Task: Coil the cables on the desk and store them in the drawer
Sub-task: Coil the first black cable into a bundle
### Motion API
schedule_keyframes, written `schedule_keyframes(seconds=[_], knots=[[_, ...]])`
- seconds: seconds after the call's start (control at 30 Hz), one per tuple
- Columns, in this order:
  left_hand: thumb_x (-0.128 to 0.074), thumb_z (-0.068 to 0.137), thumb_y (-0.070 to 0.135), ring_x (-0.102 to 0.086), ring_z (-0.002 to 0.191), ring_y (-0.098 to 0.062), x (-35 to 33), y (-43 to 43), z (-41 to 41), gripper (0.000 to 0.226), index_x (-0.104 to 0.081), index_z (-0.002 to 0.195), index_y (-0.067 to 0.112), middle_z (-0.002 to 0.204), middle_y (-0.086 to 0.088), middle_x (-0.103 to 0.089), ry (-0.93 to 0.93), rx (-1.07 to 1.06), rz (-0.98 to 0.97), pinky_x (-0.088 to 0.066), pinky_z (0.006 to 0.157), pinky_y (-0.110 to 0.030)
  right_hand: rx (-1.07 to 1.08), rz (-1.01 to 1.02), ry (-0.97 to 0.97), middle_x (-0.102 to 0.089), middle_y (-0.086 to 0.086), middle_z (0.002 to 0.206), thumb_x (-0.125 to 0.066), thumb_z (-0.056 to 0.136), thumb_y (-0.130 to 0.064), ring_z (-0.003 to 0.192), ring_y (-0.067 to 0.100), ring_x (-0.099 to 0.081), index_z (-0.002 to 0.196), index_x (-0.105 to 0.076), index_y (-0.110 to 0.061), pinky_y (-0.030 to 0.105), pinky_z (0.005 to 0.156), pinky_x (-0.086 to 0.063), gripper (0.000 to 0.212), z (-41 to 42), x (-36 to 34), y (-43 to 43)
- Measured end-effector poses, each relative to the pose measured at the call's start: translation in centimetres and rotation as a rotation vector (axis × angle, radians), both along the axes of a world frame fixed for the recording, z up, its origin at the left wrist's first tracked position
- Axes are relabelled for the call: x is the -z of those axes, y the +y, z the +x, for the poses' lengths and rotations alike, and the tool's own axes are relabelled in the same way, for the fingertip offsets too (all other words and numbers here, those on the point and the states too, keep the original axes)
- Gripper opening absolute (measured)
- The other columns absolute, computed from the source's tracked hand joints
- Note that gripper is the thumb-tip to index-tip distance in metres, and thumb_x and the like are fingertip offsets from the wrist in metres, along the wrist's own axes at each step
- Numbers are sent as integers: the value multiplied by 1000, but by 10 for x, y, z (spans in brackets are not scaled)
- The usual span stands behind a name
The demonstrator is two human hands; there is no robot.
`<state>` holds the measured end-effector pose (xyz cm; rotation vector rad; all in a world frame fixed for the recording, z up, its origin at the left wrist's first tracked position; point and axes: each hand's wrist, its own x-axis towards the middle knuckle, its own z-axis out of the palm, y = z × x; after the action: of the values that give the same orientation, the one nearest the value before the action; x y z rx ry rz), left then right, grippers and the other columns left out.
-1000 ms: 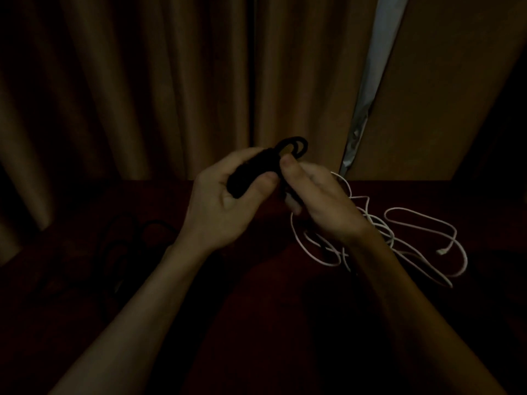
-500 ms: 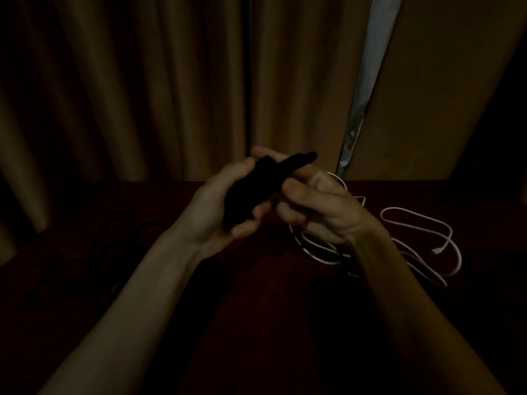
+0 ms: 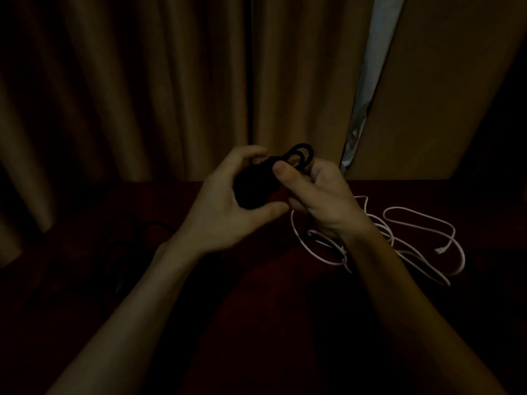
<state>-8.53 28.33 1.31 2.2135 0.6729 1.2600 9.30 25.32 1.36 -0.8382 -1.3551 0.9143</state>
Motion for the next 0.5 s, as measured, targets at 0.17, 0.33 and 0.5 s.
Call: schedule_keyframes(seconds=[0.17,0.33,0.5], knots=[[-79,88,20,-65,99,-9,10,9,3,51,-60,133,5,116,-4,-68,42,-182,469,-50,83,-18,-14,-22,43,-44,-3,56,-67,85,-29,39,4,-30,84,-57,-7,19,37,-21,24,-10,-2,-4],[-74,91,23,-62,86,-10,15,12,2,43,-63,130,8,103,-4,-66,38,-259,522,-50,71,-21,64,33,-119,-61,15,73,-67,88,-39,50,21,-54,90,-61,-1,27,45,-41,39,-15,-3,-5],[-71,94,22,-59,84,2,6,11,-2,28,-68,118,9,100,5,-67,-44,-239,441,-40,74,-8,-45,19,-242,-69,3,64,-47,103,-31,70,10,-68,80,-70,-19,22,78,-54,35,0,-5,-11]])
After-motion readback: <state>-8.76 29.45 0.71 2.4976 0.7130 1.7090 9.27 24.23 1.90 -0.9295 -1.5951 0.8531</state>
